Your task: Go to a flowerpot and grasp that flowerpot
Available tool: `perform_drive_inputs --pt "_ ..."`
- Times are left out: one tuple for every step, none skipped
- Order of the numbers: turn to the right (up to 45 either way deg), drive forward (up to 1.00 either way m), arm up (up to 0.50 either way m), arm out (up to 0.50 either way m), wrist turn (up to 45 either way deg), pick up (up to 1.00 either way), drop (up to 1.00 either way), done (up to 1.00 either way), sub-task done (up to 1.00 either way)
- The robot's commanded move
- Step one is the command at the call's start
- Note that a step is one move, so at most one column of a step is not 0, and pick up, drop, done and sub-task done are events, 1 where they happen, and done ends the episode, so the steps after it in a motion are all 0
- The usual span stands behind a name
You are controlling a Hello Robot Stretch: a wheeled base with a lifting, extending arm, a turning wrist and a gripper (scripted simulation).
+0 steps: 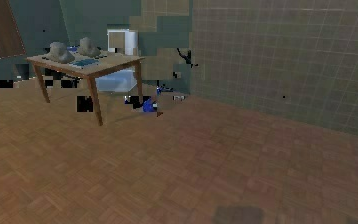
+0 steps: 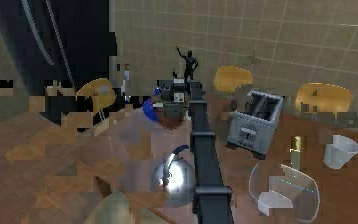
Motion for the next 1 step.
perform_drive_inputs --pt "0.0 0.0 0.0 0.0 0.0 0.0 0.0 1.0 0.0"
